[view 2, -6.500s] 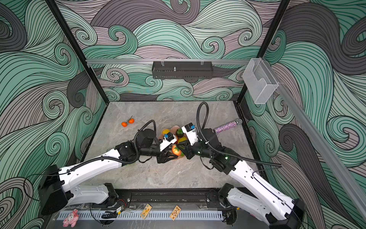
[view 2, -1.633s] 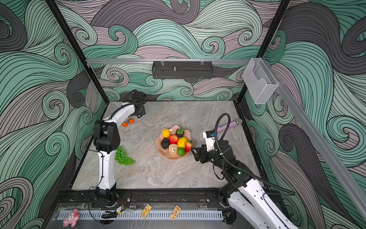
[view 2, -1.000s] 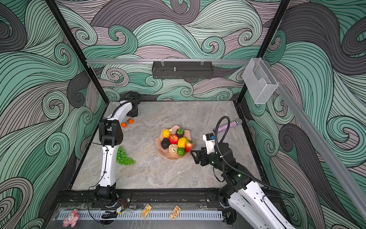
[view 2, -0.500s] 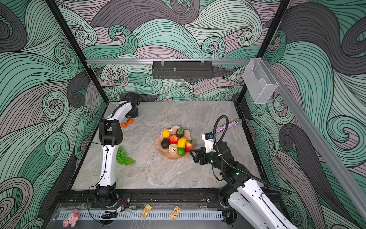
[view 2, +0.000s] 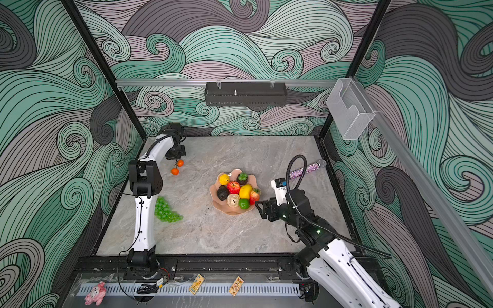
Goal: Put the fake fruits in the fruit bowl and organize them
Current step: 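Grasp the orange tangerines with the left gripper and carry them toward the bowl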
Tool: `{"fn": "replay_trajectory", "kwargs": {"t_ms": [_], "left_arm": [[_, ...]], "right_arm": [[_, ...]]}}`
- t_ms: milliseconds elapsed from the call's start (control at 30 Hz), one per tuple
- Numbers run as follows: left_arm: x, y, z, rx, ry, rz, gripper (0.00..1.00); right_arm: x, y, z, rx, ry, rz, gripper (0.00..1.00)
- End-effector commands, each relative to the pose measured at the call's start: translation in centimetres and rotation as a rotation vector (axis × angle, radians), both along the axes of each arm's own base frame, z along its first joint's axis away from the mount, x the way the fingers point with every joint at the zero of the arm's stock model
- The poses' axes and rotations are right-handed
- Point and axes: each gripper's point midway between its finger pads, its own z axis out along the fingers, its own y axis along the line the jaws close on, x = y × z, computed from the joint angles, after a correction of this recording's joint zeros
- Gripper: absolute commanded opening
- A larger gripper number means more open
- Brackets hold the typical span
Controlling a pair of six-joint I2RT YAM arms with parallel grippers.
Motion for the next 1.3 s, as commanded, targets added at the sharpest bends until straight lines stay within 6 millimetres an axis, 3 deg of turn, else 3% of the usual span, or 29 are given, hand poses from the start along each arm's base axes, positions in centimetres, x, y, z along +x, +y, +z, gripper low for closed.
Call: {"fn": "replay_trajectory", "kwargs": {"t_ms": [0, 200, 367, 567, 667, 833, 1100, 1267], "left_arm": [[-2.1, -1.8, 4.2, -0.177, -0.065, 0.087, 0.00], [-5.9, -5.9, 7.3, -0.504, -0.191, 0.219, 0.00], [-8.9, -9.4, 10.6, -0.757, -0.305, 0.224, 0.00], [-12.7, -12.9, 15.0, -0.888, -0.404, 0.215, 0.00], [-14.4, -15.5, 16.2, -0.949, -0.445, 0.200, 0.00], [-16.9, -19.8, 16.2, -0.975, -0.440, 0.160, 0.00], [-19.0, -24.1, 15.0, -1.020, -0.374, 0.117, 0.00], [-20.0, -25.8, 14.5, -1.023, -0.346, 0.080, 0.00]], "right_arm": [[0.2, 0.5, 0.5, 0.026, -0.005, 0.014, 0.80], [0.8, 2.0, 0.5, 0.061, 0.018, 0.049, 0.79], [1.6, 5.3, 1.7, 0.205, 0.063, 0.112, 0.75], [1.9, 9.8, 2.5, 0.168, 0.021, 0.204, 0.70], [2.0, 11.9, 3.0, 0.147, -0.007, 0.244, 0.67], [3.0, 13.7, 2.9, 0.108, -0.039, 0.265, 0.61], [4.1, 14.8, 2.7, 0.081, -0.065, 0.263, 0.45], [4.9, 14.7, 1.7, 0.040, -0.072, 0.231, 0.43]]}}
